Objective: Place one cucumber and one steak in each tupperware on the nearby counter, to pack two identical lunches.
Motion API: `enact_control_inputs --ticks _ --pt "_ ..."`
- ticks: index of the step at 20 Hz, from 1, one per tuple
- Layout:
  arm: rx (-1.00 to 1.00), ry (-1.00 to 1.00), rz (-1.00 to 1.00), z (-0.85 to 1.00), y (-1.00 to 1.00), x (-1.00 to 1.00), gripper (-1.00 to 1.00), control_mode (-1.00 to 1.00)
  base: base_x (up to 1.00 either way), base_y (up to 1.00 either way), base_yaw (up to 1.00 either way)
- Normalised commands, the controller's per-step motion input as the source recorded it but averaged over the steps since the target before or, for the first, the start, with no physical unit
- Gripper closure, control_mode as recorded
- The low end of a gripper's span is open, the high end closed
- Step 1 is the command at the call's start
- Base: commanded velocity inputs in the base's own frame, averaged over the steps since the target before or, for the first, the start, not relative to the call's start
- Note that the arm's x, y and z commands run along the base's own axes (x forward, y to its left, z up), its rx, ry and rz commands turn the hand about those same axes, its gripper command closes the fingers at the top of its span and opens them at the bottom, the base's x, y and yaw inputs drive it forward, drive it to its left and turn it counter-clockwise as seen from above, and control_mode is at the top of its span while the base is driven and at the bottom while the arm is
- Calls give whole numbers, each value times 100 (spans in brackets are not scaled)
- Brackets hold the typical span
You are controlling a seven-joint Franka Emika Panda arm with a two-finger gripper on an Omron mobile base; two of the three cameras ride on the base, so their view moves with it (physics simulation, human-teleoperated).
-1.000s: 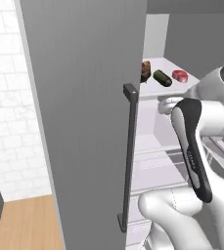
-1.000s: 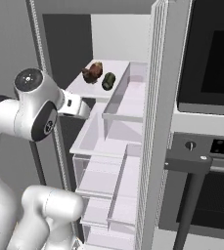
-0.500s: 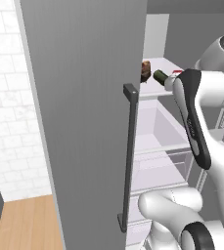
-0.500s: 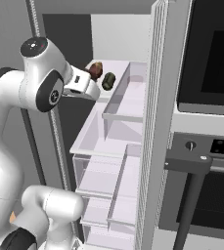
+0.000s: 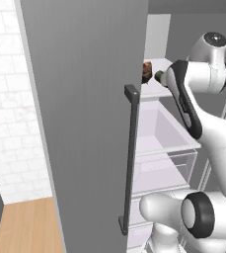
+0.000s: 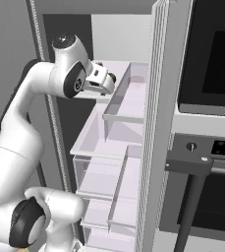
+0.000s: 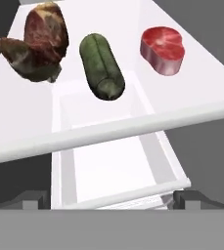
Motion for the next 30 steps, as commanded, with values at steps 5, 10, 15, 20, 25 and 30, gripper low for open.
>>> enact_control_inputs --ticks 5,10,15,20,25,30 --pt "0 0 2 -25 -18 59 -100 -100 0 0 0" --pt "0 0 1 -22 -3 46 -100 -100 0 0 0" --pt "0 0 0 -4 -1 43 -100 -100 0 0 0" --pt "0 0 1 -4 -2 41 -100 -100 0 0 0" --pt "0 0 2 -4 -5 37 -100 -100 0 0 0" --pt "0 0 3 -4 -5 32 -100 -100 0 0 0"
